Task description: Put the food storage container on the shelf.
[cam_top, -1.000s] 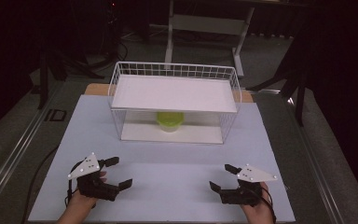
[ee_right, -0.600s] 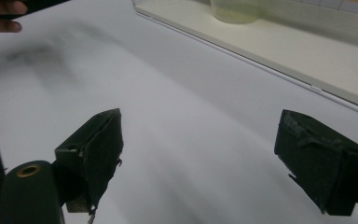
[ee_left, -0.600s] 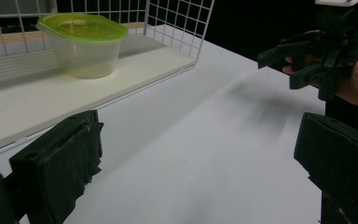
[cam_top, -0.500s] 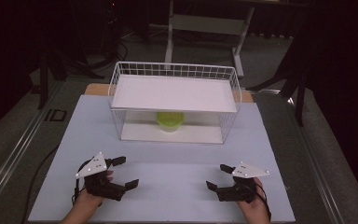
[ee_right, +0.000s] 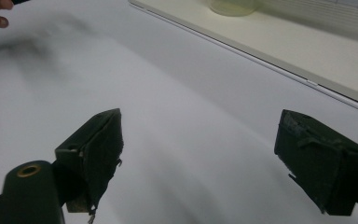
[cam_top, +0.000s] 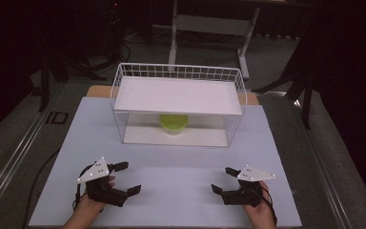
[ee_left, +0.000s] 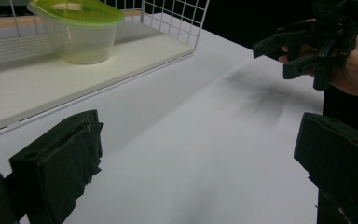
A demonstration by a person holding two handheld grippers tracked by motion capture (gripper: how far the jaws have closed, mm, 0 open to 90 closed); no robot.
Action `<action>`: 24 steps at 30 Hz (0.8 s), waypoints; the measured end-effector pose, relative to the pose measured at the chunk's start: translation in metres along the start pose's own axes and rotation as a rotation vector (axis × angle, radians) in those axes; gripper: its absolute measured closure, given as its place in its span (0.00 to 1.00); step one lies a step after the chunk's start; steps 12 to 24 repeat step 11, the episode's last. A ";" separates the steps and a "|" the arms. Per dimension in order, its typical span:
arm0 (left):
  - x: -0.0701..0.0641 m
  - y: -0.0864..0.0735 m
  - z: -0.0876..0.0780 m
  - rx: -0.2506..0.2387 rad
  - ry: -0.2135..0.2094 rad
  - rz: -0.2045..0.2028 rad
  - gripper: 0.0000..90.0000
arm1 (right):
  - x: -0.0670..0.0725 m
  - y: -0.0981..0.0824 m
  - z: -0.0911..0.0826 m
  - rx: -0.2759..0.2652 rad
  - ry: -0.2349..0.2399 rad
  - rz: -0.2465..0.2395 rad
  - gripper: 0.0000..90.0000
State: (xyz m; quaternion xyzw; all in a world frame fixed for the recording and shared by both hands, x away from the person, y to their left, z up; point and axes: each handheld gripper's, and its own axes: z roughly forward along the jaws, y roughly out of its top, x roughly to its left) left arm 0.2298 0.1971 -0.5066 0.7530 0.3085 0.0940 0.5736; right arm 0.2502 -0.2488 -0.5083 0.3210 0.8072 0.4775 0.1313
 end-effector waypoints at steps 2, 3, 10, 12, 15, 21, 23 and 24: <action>0.000 0.000 0.000 -0.003 0.003 -0.001 0.02 | -0.001 0.000 -0.001 0.000 -0.002 0.001 0.17; 0.000 0.000 -0.001 -0.004 0.004 0.001 0.02 | -0.001 0.000 -0.001 0.000 0.002 0.005 0.17; 0.001 0.000 -0.001 -0.005 0.007 0.000 0.02 | -0.001 -0.001 0.001 0.012 0.007 0.004 0.17; 0.001 0.000 -0.002 -0.003 0.008 0.001 0.02 | -0.001 -0.001 0.001 0.013 0.006 0.000 0.18; 0.001 0.000 -0.002 -0.003 0.008 0.001 0.02 | -0.001 -0.001 0.001 0.013 0.006 0.000 0.18; 0.001 0.000 -0.002 -0.003 0.008 0.001 0.02 | -0.001 -0.001 0.001 0.013 0.006 0.000 0.18; 0.001 0.000 -0.002 -0.003 0.008 0.001 0.02 | -0.001 -0.001 0.001 0.013 0.006 0.000 0.18; 0.001 0.000 -0.002 -0.003 0.008 0.001 0.02 | -0.001 -0.001 0.001 0.013 0.006 0.000 0.18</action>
